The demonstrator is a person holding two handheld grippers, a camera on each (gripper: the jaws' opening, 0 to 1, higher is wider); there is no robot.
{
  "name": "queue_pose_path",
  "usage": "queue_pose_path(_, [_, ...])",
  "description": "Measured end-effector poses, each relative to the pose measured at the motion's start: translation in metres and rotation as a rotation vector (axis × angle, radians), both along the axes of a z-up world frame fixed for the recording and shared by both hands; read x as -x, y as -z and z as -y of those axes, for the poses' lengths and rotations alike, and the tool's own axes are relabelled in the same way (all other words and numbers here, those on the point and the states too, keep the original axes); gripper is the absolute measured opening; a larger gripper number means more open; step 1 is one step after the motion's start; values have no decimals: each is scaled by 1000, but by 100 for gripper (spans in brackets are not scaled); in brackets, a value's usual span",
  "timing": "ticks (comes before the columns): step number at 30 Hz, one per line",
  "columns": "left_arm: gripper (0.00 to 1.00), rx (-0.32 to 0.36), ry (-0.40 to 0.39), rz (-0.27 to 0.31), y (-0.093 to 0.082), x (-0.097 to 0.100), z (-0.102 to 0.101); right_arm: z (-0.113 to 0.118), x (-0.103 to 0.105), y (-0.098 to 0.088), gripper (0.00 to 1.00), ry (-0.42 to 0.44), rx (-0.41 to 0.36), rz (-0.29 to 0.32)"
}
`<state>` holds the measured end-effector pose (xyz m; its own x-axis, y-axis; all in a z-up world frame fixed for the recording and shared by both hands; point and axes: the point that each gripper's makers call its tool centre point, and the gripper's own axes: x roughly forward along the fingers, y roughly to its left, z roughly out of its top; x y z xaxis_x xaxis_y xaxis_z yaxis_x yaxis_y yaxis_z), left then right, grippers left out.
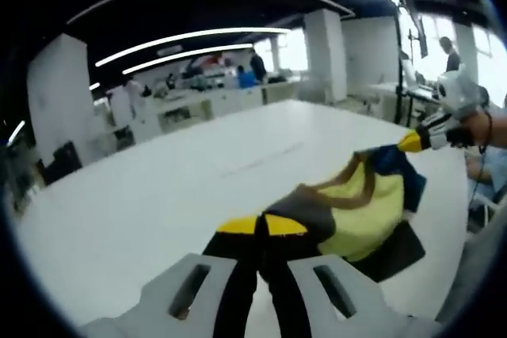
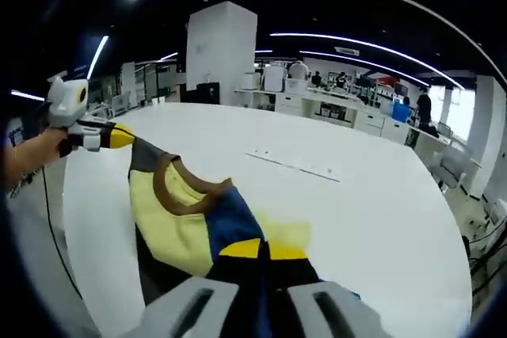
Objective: Fold the garment on the visible template until the final outline fits inside the template.
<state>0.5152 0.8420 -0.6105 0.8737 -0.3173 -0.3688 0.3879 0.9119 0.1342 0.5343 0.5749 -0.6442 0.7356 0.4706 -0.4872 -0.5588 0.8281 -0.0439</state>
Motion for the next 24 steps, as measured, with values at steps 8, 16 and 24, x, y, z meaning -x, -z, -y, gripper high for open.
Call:
queue_pose_path(8, [0,76,-33,78,-27,-40,-1,16,-58,-26,0,33,20,72])
queue_pose_path(16, [0,155,-88,140,-43,-92,0,23,-110,-22,0,84,42,79])
queue_pose_path(24, [0,113,-78,16,7,-111,9,25,-127,14,0,92,41,-13])
